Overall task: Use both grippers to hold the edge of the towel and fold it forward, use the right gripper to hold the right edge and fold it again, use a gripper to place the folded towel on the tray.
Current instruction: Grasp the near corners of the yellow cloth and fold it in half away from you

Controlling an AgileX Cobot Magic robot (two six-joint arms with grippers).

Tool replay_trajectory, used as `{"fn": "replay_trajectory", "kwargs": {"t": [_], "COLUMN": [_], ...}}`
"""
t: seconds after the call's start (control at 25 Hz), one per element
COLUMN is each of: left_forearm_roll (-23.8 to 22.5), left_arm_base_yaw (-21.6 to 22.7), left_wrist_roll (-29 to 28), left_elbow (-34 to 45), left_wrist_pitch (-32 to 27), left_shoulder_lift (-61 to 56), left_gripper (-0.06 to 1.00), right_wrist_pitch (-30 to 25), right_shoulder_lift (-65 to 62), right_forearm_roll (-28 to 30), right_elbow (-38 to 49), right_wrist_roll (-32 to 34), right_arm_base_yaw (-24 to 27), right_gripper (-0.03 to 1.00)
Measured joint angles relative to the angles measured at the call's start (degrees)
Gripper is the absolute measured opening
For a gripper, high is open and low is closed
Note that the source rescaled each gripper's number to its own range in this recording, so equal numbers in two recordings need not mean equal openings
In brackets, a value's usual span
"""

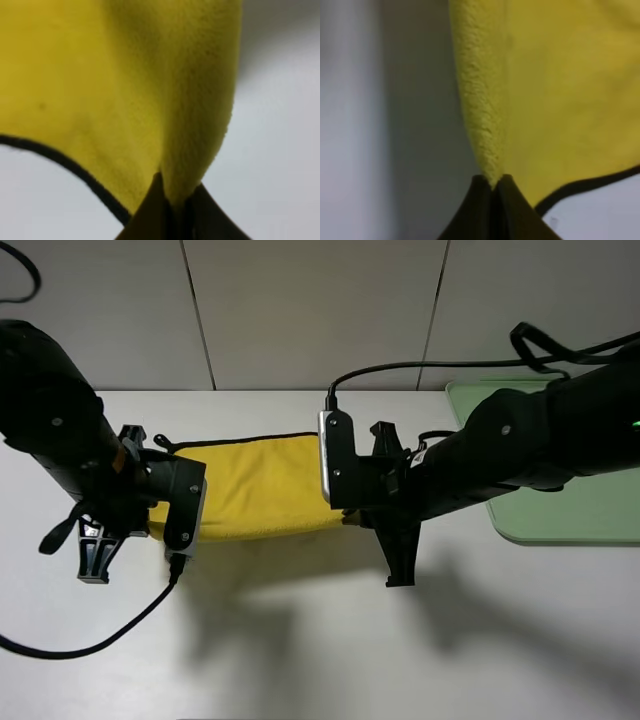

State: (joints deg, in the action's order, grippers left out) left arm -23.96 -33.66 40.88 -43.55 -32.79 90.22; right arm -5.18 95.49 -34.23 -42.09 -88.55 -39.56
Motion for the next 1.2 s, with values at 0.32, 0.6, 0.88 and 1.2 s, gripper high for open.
{"fn": "replay_trajectory", "kwargs": {"t": [0.32,0.6,0.88,1.2], "left_forearm_roll": [0.23,-0.02,-4.8,-14.33], "left_arm_base_yaw": [-0.74,-8.21,-8.93,-8.87], "left_wrist_roll": [-0.68,-4.57,-10.6,-17.37], "left_elbow": [-0.04,-4.05,-4.71,-4.81], "left_wrist_pitch": [-6.44,-12.99,-13.17,-12.25], "left_shoulder_lift": [-10.39,-12.54,-12.63,-5.54], "left_gripper": [0.0,0.0,0.0,0.0], "right_wrist_pitch": [-5.05,-8.6,-8.84,-2.1], "right_shoulder_lift": [-10.0,-13.32,-13.32,-13.01], "right_forearm_roll": [1.33,7.06,8.37,8.43], "right_elbow": [0.01,0.01,0.01,0.01], "right_wrist_roll": [5.11,14.19,17.05,18.63], "right_arm_base_yaw": [0.0,0.0,0.0,0.0], "right_gripper": [0.0,0.0,0.0,0.0]}}
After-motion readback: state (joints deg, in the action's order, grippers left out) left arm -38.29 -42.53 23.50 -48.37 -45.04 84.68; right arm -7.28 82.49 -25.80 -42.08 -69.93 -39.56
